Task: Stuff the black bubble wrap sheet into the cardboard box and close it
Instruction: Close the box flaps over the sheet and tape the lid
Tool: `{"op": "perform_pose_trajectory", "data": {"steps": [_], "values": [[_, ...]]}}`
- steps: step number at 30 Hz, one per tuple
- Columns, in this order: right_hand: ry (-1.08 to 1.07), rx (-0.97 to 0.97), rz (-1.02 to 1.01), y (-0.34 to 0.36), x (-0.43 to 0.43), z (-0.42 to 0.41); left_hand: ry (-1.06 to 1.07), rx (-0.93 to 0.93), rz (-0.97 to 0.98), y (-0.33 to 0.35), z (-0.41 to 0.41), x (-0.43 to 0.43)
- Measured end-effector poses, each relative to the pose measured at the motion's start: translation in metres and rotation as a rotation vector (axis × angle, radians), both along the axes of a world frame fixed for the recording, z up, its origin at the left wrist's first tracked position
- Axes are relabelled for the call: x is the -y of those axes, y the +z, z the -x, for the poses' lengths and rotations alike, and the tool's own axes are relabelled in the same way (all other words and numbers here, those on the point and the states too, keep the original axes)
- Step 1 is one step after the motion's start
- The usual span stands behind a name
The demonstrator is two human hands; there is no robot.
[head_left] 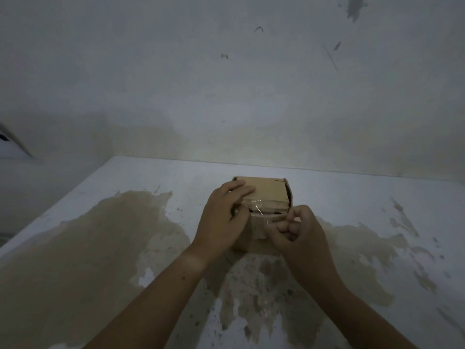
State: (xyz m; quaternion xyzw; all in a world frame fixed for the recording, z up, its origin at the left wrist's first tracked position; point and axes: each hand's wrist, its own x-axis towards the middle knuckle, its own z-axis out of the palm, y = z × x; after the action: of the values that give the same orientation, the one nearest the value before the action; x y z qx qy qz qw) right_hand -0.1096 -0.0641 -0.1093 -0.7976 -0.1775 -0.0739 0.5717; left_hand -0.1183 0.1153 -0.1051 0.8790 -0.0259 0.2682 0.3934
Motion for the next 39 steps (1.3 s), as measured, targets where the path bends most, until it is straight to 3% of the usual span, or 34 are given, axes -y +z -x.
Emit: {"op": "perform_pose_trajectory", "data": {"steps": [8,16,28,35,39], "values": [[-0.095,0.084,0.07,-0.008,-0.005,0.005,-0.016,-0.035,-0.125,-0.002,0.007,0.0],[0.072,-0.021,-0.052,-0.005,-0.002,0.006,-0.059,-0.1,-0.214,0.006,0.009,-0.003],[-0.149,0.209,0.208,-0.016,-0.008,0.006,-0.154,-0.049,-0.493,-0.001,0.004,-0.027],[-0.296,0.399,0.5,-0.009,-0.001,-0.001,-0.12,-0.03,-0.5,-0.005,0.005,-0.024],[-0.331,0.35,0.364,-0.014,0.01,-0.012,-0.14,-0.013,-0.44,-0.01,0.004,-0.024]]}}
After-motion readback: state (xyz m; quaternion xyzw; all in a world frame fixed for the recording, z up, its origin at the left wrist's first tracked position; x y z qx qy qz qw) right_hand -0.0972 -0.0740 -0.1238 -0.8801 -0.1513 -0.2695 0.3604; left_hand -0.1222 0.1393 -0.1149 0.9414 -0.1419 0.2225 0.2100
